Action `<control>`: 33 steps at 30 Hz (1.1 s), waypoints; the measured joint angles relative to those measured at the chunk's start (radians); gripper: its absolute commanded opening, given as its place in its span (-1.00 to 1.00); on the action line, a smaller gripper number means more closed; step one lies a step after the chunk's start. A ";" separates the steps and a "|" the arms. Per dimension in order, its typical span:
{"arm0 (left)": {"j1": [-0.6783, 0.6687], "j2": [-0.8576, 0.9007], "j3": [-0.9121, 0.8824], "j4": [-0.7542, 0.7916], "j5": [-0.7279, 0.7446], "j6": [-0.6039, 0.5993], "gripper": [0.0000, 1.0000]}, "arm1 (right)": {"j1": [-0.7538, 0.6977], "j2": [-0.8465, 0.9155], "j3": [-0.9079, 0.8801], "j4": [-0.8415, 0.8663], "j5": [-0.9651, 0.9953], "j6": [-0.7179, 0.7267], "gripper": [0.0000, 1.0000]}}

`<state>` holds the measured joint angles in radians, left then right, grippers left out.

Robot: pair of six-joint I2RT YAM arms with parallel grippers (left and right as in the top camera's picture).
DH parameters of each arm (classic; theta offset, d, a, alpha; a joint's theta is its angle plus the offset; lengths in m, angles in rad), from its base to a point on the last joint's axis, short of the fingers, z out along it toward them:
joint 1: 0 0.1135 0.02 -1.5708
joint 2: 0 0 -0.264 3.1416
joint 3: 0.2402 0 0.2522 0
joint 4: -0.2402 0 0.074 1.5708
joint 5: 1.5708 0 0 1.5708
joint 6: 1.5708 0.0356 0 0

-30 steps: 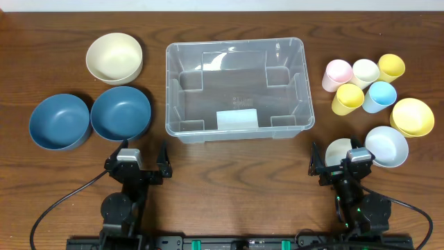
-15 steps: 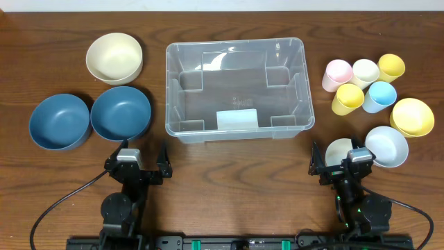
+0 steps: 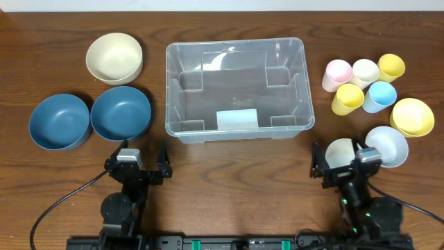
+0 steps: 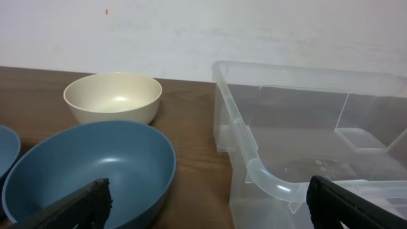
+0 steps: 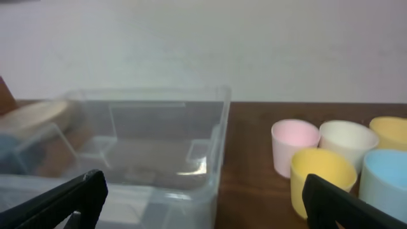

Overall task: Pack container
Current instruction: 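Move the right gripper to the small white bowl and grasp its rim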

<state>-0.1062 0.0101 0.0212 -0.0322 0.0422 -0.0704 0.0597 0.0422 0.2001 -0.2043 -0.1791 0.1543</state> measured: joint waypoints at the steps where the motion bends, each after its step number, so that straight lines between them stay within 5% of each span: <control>1: 0.000 0.000 0.000 -0.001 0.000 0.000 0.96 | 0.000 0.021 0.050 -0.036 0.001 0.003 0.98; 18: 0.000 0.001 0.000 -0.001 0.000 0.000 0.96 | -0.006 0.974 1.081 -0.877 -0.055 -0.025 0.98; 28: 0.000 0.000 0.000 -0.001 0.000 0.000 0.96 | -0.007 1.195 1.144 -1.031 -0.159 -0.051 0.82; 33: 0.000 0.000 0.000 -0.001 0.000 0.000 0.96 | -0.007 1.217 1.144 -1.110 -0.014 0.085 0.86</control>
<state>-0.1062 0.0105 0.0216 -0.0330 0.0422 -0.0704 0.0528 1.2591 1.3445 -1.3140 -0.1932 0.2390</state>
